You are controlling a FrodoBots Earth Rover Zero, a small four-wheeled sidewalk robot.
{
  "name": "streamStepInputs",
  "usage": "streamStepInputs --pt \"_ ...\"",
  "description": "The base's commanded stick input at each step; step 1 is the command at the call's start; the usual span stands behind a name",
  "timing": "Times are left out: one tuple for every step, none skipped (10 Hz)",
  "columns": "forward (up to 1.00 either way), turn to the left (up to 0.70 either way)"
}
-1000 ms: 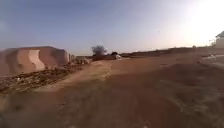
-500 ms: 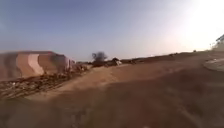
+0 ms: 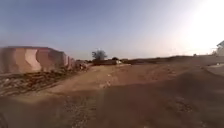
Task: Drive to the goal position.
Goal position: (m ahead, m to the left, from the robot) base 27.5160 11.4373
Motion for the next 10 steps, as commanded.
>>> streamStepInputs --pt "0.69 0.00" --pt "0.69 0.00" --pt "0.69 0.00" --pt "0.69 0.00" --pt "0.69 0.00" --pt "0.69 0.00" --pt "0.69 0.00" --pt "0.69 0.00" --pt "0.69 0.00" --pt "0.69 0.00"
